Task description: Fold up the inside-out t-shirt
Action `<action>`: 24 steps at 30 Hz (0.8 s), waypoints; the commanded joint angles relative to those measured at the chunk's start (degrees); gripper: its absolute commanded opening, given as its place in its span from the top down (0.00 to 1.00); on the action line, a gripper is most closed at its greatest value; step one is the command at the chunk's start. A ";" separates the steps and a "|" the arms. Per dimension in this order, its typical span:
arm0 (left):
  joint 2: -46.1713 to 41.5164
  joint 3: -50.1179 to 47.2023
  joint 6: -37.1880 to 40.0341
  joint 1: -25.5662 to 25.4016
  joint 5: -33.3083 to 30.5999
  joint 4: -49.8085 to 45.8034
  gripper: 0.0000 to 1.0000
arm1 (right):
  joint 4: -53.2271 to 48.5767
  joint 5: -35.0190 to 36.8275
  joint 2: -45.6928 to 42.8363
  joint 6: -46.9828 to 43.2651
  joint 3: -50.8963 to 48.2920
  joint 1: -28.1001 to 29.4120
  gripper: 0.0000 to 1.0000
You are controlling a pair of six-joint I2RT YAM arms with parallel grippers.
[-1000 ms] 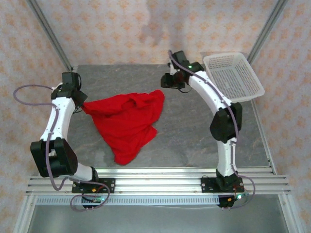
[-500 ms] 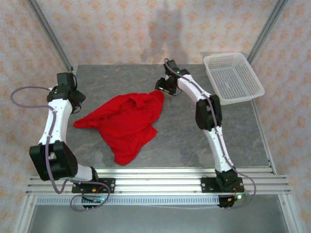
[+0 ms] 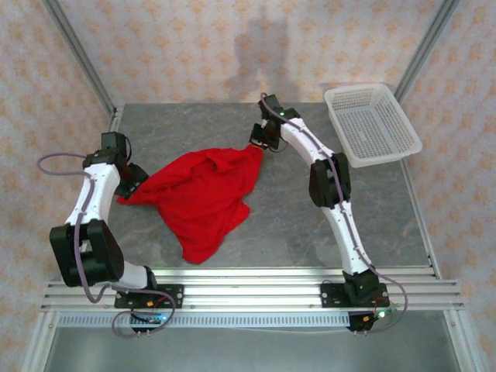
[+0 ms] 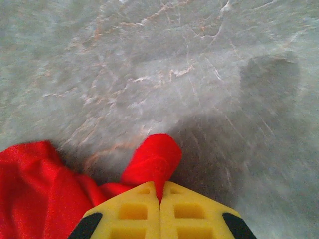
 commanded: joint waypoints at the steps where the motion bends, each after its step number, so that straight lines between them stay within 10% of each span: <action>1: 1.54 -2.40 0.39 0.11 4.73 0.53 0.55 | 5.68 2.08 -11.14 -0.41 -5.69 -0.72 1.00; 17: 11.67 -1.41 -1.57 0.11 11.74 7.98 0.55 | 3.32 1.55 -13.36 1.40 -7.19 -1.13 1.00; 21: 12.65 1.85 -2.85 0.11 12.47 8.53 1.00 | 2.83 3.37 -15.26 1.31 -8.57 -1.22 1.00; 24: 9.56 6.08 -4.26 0.14 13.48 6.36 1.00 | 0.16 7.46 -17.56 0.85 -8.37 -1.52 1.00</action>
